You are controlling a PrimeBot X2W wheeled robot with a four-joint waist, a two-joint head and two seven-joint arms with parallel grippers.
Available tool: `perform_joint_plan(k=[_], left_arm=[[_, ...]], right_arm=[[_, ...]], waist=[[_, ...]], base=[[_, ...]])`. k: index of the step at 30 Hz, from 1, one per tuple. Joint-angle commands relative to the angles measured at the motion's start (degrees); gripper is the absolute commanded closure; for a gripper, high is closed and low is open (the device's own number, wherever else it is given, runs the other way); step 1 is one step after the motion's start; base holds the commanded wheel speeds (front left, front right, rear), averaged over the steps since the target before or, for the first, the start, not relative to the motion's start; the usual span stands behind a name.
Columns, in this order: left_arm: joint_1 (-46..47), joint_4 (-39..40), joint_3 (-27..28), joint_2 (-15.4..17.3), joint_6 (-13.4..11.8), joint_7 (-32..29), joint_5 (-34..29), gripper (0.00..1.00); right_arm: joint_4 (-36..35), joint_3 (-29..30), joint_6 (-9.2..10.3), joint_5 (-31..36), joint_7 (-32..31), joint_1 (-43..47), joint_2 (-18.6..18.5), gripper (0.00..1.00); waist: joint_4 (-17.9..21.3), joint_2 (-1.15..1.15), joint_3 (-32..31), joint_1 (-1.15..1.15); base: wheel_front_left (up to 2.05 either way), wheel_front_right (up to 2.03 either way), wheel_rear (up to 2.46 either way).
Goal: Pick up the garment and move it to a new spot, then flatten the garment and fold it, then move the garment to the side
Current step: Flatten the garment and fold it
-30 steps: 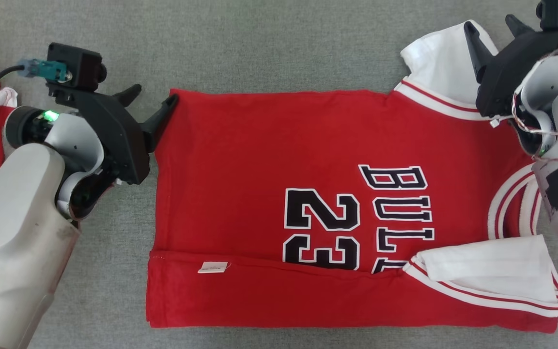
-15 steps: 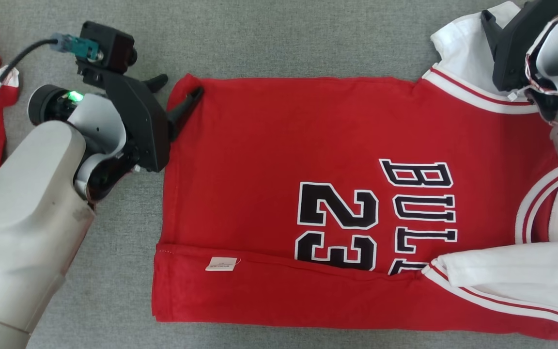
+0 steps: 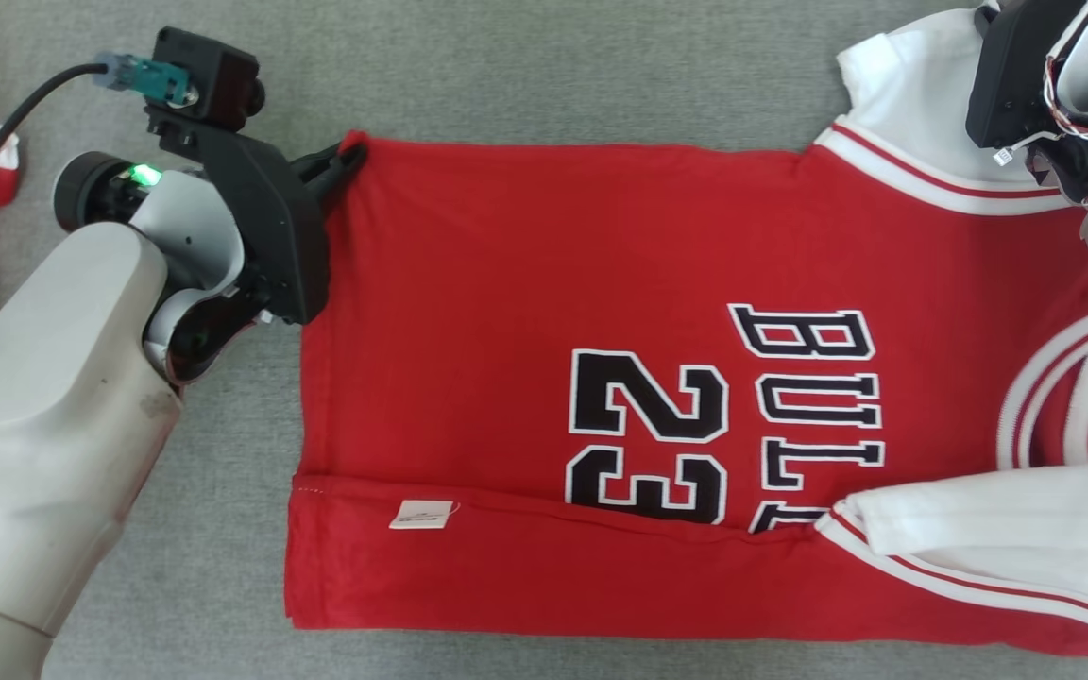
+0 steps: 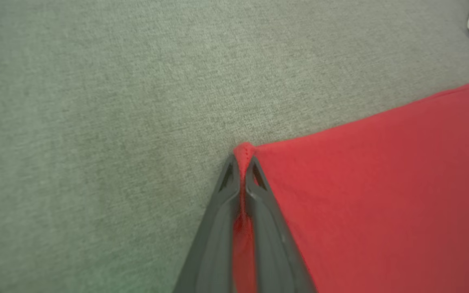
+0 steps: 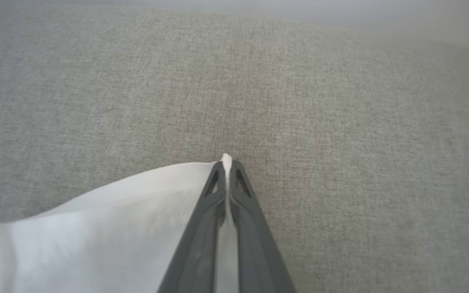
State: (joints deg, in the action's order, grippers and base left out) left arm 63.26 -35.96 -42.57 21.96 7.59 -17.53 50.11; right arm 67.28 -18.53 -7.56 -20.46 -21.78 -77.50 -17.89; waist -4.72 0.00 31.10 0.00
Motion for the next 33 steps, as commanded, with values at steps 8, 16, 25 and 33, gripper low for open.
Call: perform_joint_plan(k=[8, 16, 25, 33], left_arm=[[-3.1, -2.8, 0.1, 2.1, -0.4, 3.2, 0.5, 1.0], [-5.6, -2.6, 0.7, 2.9, -1.4, 6.3, 0.5, 1.0], [-10.2, -1.1, 0.6, 4.1, -2.9, 10.3, -0.1, 1.0], [-16.8, 3.2, 1.0, 5.2, -5.3, 15.5, -0.3, 1.0]], right_arm=[[-2.2, -1.4, 0.17, -1.0, 10.3, 2.2, 0.4, 1.0], [-8.8, -5.4, 0.17, -5.0, 19.7, 8.5, -0.5, 1.0], [-21.2, -9.7, 0.17, -10.8, 26.7, 21.0, -3.7, 1.0], [-32.8, -6.8, 0.17, -13.0, 29.7, 34.4, -6.7, 1.0]], waist=[[3.4, 0.0, -3.4, 0.0], [5.8, 0.0, -6.8, 0.0], [7.2, 0.0, -10.6, 0.0], [7.4, 0.0, -12.8, 0.0]], base=[[0.0, 0.0, 0.0], [0.0, 0.0, 0.0], [0.0, 0.0, 0.0], [0.0, 0.0, 0.0]])
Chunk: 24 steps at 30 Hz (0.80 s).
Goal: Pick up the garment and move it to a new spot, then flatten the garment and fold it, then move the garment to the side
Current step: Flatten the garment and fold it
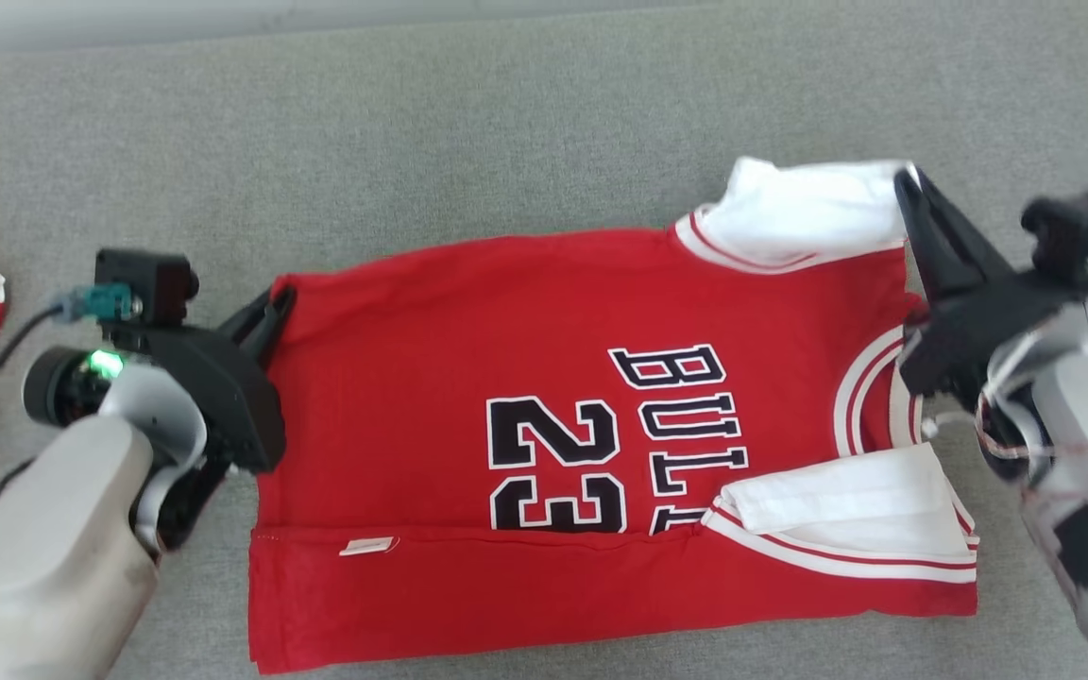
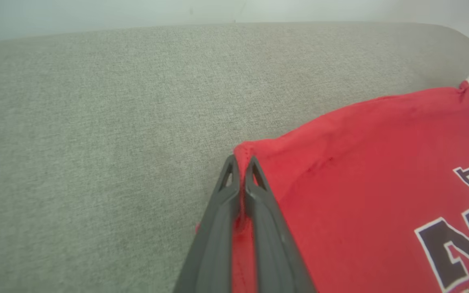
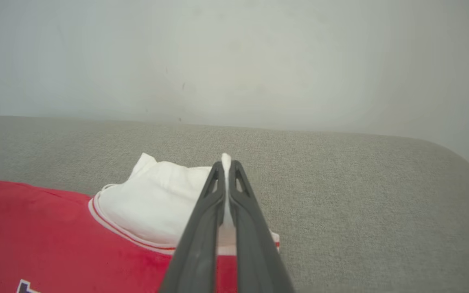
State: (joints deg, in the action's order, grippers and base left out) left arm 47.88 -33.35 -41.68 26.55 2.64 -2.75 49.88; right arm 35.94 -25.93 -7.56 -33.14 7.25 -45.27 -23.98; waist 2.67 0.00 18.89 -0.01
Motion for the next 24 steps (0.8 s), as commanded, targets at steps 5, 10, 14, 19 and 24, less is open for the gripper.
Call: perform_joint_plan(k=[5, 10, 14, 19, 24], left_arm=[[-4.4, 3.1, -0.3, 1.3, -2.1, 3.5, -1.4, 1.0], [-9.9, 7.6, 0.2, 0.7, -5.1, 7.7, -1.3, 1.0], [-13.9, 10.8, 0.4, 0.5, -7.3, 10.4, -1.2, 1.0], [-19.3, 14.8, 0.9, 1.3, -9.8, 13.9, -1.2, 1.0], [-23.3, 17.8, 2.0, 1.1, -11.4, 16.1, -1.0, 1.0]], right_arm=[[-6.7, 4.1, 0.17, 0.4, 1.6, 9.4, -1.0, 1.0], [-14.2, 10.1, 0.17, 0.6, 1.7, 20.8, 0.8, 1.0], [-18.5, 14.5, 0.17, 2.0, 1.5, 28.0, 2.2, 1.0], [-25.3, 20.7, 0.17, 4.0, 0.0, 37.4, 5.4, 1.0], [-29.1, 24.8, 0.17, 4.9, -2.3, 42.8, 8.1, 1.0]], waist=[[-0.5, 0.0, -1.5, 0.01], [-1.4, 0.0, -3.1, 0.01], [-2.0, 0.0, -4.0, 0.01], [-2.7, 0.0, -4.8, 0.01], [-3.1, 0.0, -5.0, 0.01]], base=[[0.0, 0.0, 0.0], [0.0, 0.0, 0.0], [0.0, 0.0, 0.0], [0.0, 0.0, 0.0], [0.0, 0.0, 0.0]])
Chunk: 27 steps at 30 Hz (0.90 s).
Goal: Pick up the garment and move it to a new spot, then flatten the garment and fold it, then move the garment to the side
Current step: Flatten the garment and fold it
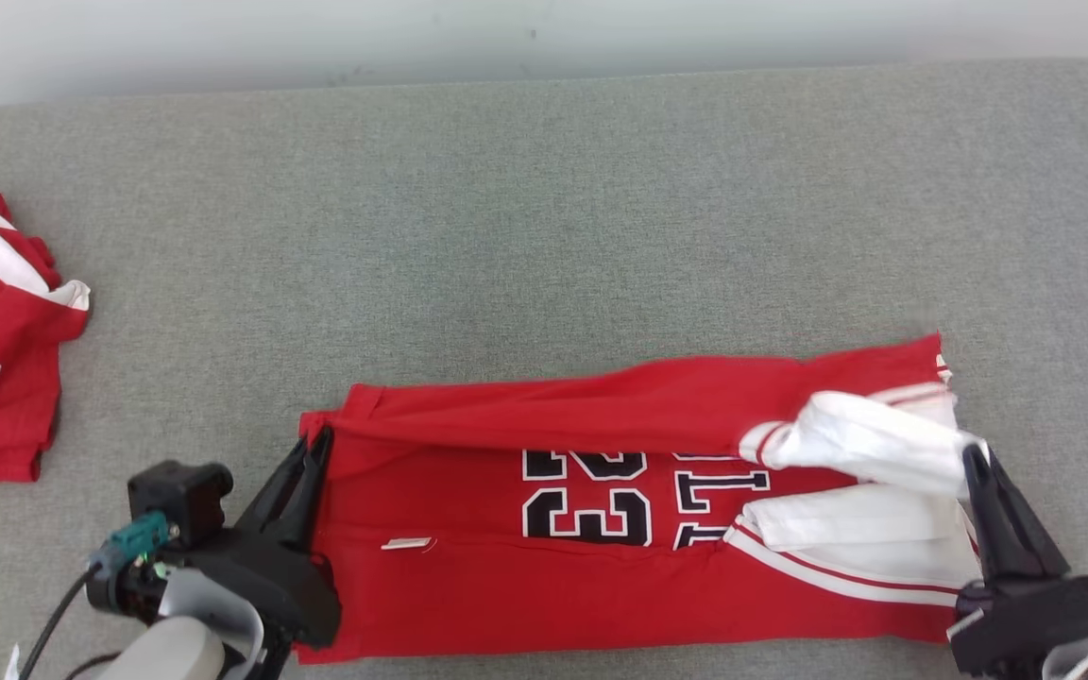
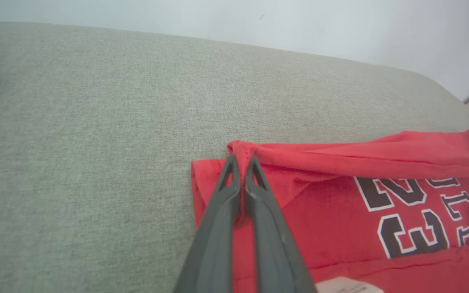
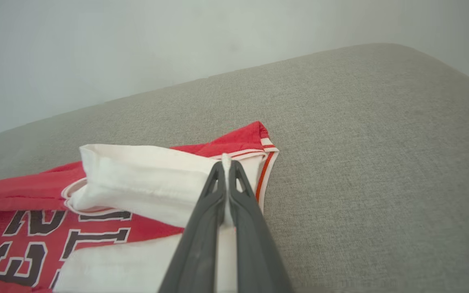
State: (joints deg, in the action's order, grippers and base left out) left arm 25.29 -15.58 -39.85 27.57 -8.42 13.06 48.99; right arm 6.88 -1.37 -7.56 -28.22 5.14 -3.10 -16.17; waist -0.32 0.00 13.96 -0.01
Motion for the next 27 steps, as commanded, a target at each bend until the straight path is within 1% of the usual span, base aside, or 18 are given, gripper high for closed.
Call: perform_joint_plan(k=[1, 2, 3, 4, 8, 11, 14, 18, 19, 23, 27], left_arm=[[-1.4, 0.5, 0.3, 0.1, -0.5, 0.7, -0.3, 0.64], [-2.1, 0.8, 0.6, -0.1, -0.5, 0.9, -0.3, 0.33], [-2.7, 1.0, 0.8, -0.2, -0.6, 1.3, -0.5, 0.0], [-3.2, 1.1, 1.0, -0.2, -0.6, 1.4, -0.8, 0.0], [-5.7, 2.1, 3.6, -1.3, -0.6, 2.1, -1.5, 0.0], [-7.6, 3.8, 8.0, -2.5, -0.8, 2.2, -3.5, 0.0], [-10.8, 6.5, 15.0, -4.7, -1.6, 2.1, -8.4, 0.0], [-14.5, 9.6, 24.0, -8.4, -1.1, 2.1, -16.4, 0.0], [-14.5, 9.6, 24.0, -8.4, -1.1, 2.1, -16.4, 0.0], [-17.5, 11.9, 30.0, -12.2, 0.4, 2.1, -23.9, 0.0], [-19.7, 11.5, 34.0, -15.1, 3.3, 2.1, -29.1, 0.0]], right_arm=[[-0.4, 0.7, 0.17, 0.0, -1.1, 1.3, 0.7, 1.0], [-0.9, 1.1, 0.17, 0.3, -1.4, 1.7, 1.0, 0.87], [-1.3, 1.3, 0.17, 0.4, -1.8, 2.0, 1.3, 0.66], [-1.6, 1.4, 0.17, 0.6, -2.0, 2.4, 1.5, 0.0], [-2.3, 2.2, 0.17, 0.2, -2.5, 3.2, 1.9, 0.0], [-2.5, 2.6, 0.17, -0.2, -3.0, 3.1, 1.5, 0.0], [-1.5, 3.7, 0.17, 1.4, -4.4, 2.3, 0.9, 0.0], [0.5, 4.2, 0.17, 4.0, -6.7, 0.6, 0.5, 0.0], [0.5, 4.2, 0.17, 4.0, -6.7, 0.6, 0.5, 0.0], [4.0, 3.6, 0.17, 5.8, -9.0, -1.2, 0.3, 0.0], [8.0, 2.7, 0.17, 6.6, -11.3, -2.9, 0.3, 0.0]], waist=[[-0.3, 0.0, -0.1, 0.01], [-0.5, 0.0, -0.3, 0.01], [-0.5, 0.0, -0.4, 0.01], [-0.6, 0.0, -0.5, 0.01], [-0.8, 0.0, -1.5, 0.01], [-0.9, 0.0, -2.3, 0.01], [-0.9, 0.0, -2.9, 0.01], [-1.5, 0.0, -3.5, 0.01], [-1.5, 0.0, -3.5, 0.01], [-2.4, 0.0, -3.8, 0.01], [-3.4, 0.0, -4.0, 0.01]], base=[[0.0, 0.0, 0.0], [0.0, 0.0, 0.0], [0.0, 0.0, 0.0], [0.0, 0.0, 0.0], [0.0, 0.0, 0.0], [0.0, 0.0, 0.0], [0.0, 0.0, 0.0], [0.0, 0.0, 0.0], [0.0, 0.0, 0.0], [0.0, 0.0, 0.0], [0.0, 0.0, 0.0]])
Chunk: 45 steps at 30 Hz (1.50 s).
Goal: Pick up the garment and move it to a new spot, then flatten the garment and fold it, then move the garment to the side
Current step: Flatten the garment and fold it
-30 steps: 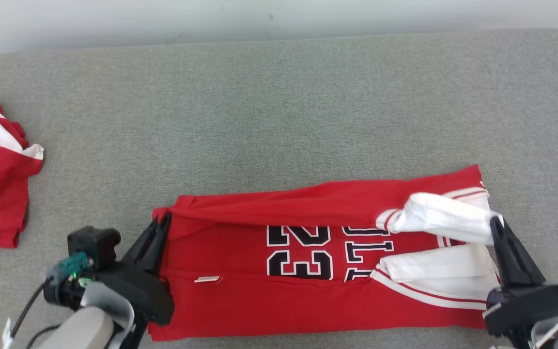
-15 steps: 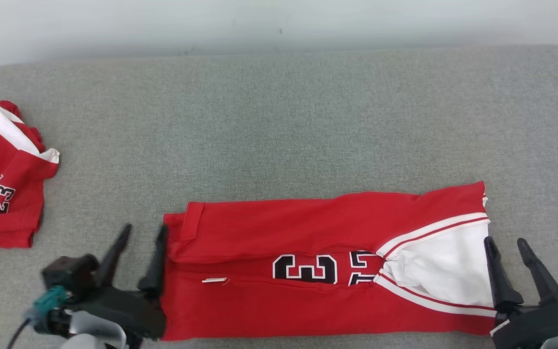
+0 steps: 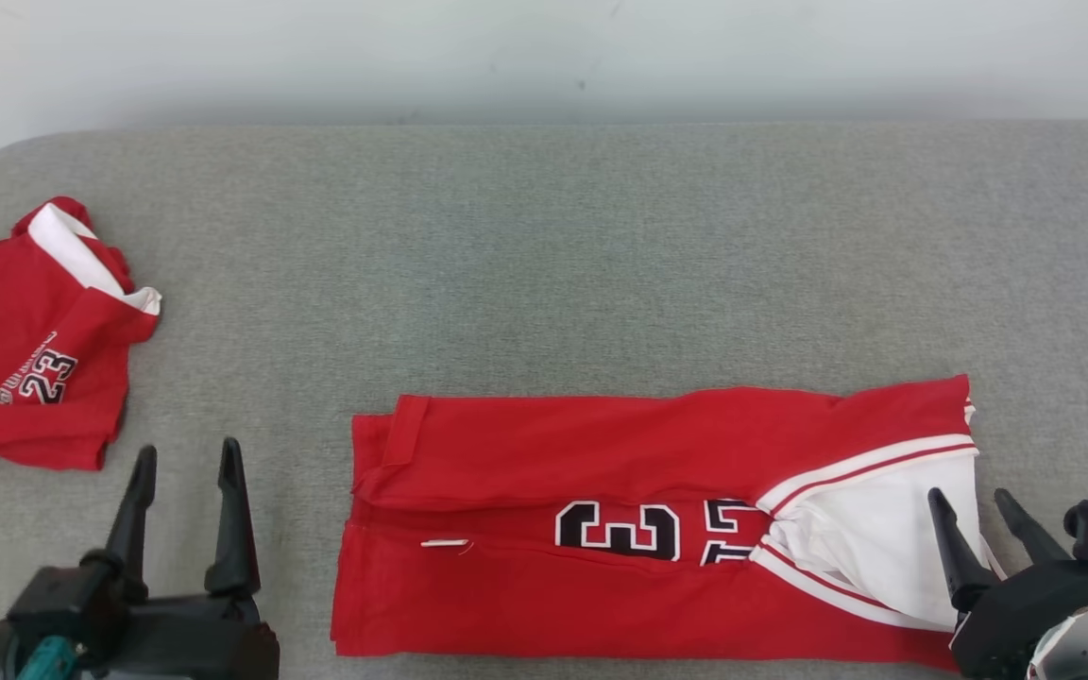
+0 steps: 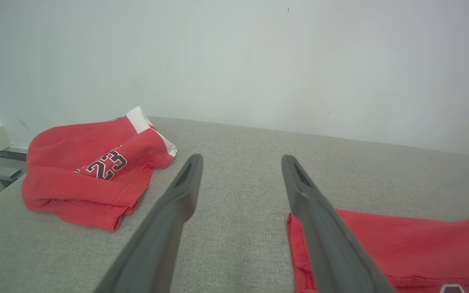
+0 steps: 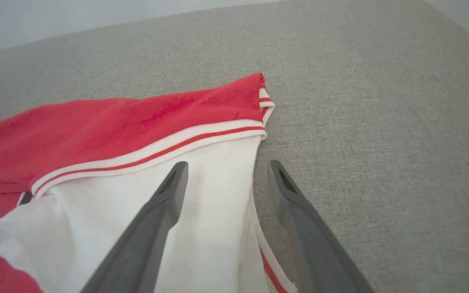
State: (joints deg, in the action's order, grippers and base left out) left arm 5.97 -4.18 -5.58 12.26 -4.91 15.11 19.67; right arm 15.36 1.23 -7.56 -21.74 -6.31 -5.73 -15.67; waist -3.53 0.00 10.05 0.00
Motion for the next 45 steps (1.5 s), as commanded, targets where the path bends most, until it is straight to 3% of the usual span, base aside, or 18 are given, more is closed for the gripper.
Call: perform_joint_plan(k=[1, 12, 13, 15, 29, 37, 45], left_arm=[[-0.8, -0.2, 0.5, -0.4, 0.5, 0.0, -0.9, 0.0], [-2.7, -3.7, 6.5, -5.8, 6.9, 0.0, -8.2, 0.0], [-2.7, -3.9, 7.1, -6.1, 7.3, 0.0, -8.7, 0.0], [-2.6, -4.3, 8.0, -6.6, 7.9, 0.0, -9.1, 0.0], [-3.2, -5.2, 11.7, -8.7, 10.5, 0.0, -12.1, 0.0], [-4.2, -5.0, 12.8, -9.1, 10.9, 0.0, -12.5, 0.0], [-4.8, -5.3, 13.4, -9.3, 11.2, 0.0, -12.8, 0.0]], right_arm=[[0.6, -0.1, 0.17, 0.2, -0.3, -0.5, -0.3, 0.0], [11.1, -2.1, 0.16, -0.6, -3.0, -2.8, -0.7, 0.0], [11.8, -2.5, 0.16, -1.0, -3.6, -2.9, -0.5, 0.58], [13.0, -2.8, 0.17, -1.9, -4.7, -3.2, -0.5, 1.0], [16.7, 4.5, 0.19, -1.7, -2.4, -5.4, -9.1, 1.0], [11.9, 4.6, 0.18, -3.1, -4.1, -4.7, -7.3, 1.0], [-1.4, 0.3, 0.17, -5.2, -6.6, -1.9, -2.8, 1.0]], waist=[[-0.4, 0.0, -0.2, 0.0], [-2.5, 0.0, -0.2, 0.0], [-2.5, 0.0, -0.2, 0.0], [-2.5, 0.0, -0.3, 0.0], [-1.1, 0.0, -2.7, 0.0], [0.5, 0.0, -3.6, 0.0], [1.8, 0.0, -4.7, 0.0]], base=[[0.0, 0.0, 0.0], [0.0, 0.0, 0.0], [0.0, 0.0, 0.0], [0.0, 0.0, 0.0], [0.0, 0.0, 0.0], [0.0, 0.0, 0.0], [0.0, 0.0, 0.0]])
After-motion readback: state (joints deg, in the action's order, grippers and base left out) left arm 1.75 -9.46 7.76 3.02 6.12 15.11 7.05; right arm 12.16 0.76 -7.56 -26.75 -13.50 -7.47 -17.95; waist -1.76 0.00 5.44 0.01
